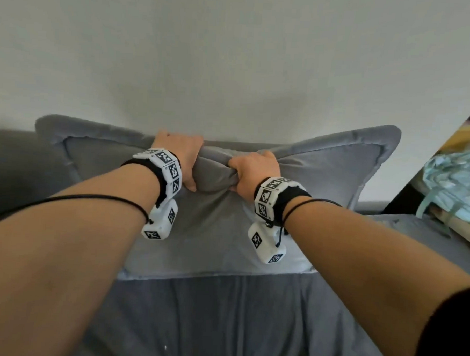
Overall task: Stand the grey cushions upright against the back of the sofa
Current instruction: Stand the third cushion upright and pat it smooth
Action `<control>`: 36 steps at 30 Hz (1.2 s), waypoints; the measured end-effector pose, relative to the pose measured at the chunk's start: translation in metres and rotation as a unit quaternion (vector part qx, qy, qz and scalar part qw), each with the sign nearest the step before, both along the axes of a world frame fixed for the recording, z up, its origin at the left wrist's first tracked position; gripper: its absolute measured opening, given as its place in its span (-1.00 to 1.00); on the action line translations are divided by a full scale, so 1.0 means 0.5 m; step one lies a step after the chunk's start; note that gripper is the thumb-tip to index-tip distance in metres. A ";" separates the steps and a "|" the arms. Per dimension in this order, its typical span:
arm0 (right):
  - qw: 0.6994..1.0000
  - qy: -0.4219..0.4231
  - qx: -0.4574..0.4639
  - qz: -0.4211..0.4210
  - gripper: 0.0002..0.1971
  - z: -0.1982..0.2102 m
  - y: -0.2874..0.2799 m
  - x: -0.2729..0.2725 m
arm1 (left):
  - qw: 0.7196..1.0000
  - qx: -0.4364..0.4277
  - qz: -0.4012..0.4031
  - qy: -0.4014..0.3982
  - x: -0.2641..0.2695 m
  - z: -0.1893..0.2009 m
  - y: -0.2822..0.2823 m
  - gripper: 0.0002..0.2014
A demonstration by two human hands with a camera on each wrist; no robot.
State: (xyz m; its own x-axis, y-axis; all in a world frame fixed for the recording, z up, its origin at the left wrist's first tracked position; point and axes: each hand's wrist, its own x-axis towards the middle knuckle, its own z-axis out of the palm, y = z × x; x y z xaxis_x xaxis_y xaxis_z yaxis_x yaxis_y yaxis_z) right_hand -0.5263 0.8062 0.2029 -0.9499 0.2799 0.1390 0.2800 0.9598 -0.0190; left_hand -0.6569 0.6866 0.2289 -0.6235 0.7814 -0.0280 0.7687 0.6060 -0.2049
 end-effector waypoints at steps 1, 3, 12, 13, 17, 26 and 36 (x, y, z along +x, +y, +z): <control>1.000 0.012 0.001 -0.003 -0.83 -0.006 -0.003 -0.020 | 1.000 0.006 0.006 0.007 -0.017 0.003 -0.002 -0.14; 1.000 0.007 -0.003 -0.010 -0.80 -0.038 -0.011 -0.050 | 1.000 0.004 0.016 0.004 -0.041 -0.018 -0.007 -0.14; 0.998 0.003 -0.009 -0.055 -0.59 -0.171 0.013 -0.161 | 0.993 0.079 0.078 0.031 -0.116 -0.206 -0.021 -0.06; 0.997 0.009 -0.021 -0.074 -0.53 -0.161 0.036 -0.172 | 0.990 0.094 0.098 0.024 -0.131 -0.206 -0.010 -0.05; 0.986 -0.069 -0.052 -0.141 -0.13 -0.150 0.126 -0.175 | 0.969 0.119 0.196 -0.090 -0.162 -0.225 0.024 -0.06; 0.965 -0.091 -0.101 -0.224 -0.04 -0.151 0.156 -0.189 | 0.960 0.108 0.211 -0.148 -0.194 -0.238 0.051 -0.06; 0.962 -0.100 -0.132 -0.218 -0.20 -0.152 0.195 -0.253 | 0.964 0.094 0.194 -0.156 -0.276 -0.264 0.079 -0.07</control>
